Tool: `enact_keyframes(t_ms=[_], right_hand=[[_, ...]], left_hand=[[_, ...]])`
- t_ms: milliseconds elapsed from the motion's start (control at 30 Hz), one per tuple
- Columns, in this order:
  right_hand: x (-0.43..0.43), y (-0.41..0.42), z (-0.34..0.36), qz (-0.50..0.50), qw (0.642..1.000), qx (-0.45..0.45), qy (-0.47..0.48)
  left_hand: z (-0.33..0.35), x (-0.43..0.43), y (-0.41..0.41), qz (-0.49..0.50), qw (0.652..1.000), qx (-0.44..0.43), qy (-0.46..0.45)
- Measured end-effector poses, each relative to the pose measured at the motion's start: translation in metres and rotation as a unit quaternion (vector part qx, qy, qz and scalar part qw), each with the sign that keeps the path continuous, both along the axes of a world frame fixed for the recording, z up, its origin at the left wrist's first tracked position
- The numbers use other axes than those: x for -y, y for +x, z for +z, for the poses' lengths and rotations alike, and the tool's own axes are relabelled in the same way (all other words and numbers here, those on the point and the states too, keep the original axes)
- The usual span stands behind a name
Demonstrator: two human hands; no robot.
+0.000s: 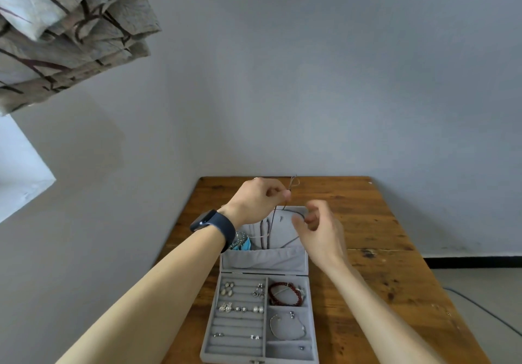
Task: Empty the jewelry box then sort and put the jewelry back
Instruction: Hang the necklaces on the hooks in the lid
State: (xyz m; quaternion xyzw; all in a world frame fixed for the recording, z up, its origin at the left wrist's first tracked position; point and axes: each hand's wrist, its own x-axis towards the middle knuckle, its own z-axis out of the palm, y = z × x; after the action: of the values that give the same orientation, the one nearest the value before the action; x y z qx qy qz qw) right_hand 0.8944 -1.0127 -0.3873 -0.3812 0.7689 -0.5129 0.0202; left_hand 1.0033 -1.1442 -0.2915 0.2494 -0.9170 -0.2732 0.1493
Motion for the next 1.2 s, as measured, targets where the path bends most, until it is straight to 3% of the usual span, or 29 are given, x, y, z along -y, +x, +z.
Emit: enact_keyframes(t_ms=[133,233,333,500,667,833,967,1200], right_hand=[[0.010,-0.002,0.015,0.069,0.997,-0.011,0.024],[0.016,0.003,0.025,0.143,0.987,0.068,0.034],[0.018,0.008,0.031,0.188,0.969,0.160,-0.023],[0.023,0.013,0.020,0.135,0.986,0.101,0.013],[0.012,0.005,-0.008,0.121,0.980,-0.027,0.154],[0.010,0.006,-0.022,0.104,0.969,-0.097,0.202],[0.011,0.009,-0.021,0.080,0.954,-0.134,0.254],[0.008,0.006,-0.018,0.111,0.941,-0.140,0.288]], left_hand=[[0.005,0.000,0.002,-0.026,0.998,-0.044,0.035],[0.014,-0.002,0.002,-0.038,0.993,-0.088,0.064],[0.017,-0.003,0.001,-0.026,0.984,-0.134,0.113],[0.007,-0.001,0.001,0.030,0.967,-0.182,0.176],[-0.027,0.004,0.005,0.090,0.994,-0.065,0.018],[-0.044,0.011,-0.002,0.073,0.984,0.031,-0.158],[-0.044,0.021,-0.012,0.041,0.986,0.097,-0.127],[-0.047,0.029,-0.015,0.010,0.990,0.110,-0.086]])
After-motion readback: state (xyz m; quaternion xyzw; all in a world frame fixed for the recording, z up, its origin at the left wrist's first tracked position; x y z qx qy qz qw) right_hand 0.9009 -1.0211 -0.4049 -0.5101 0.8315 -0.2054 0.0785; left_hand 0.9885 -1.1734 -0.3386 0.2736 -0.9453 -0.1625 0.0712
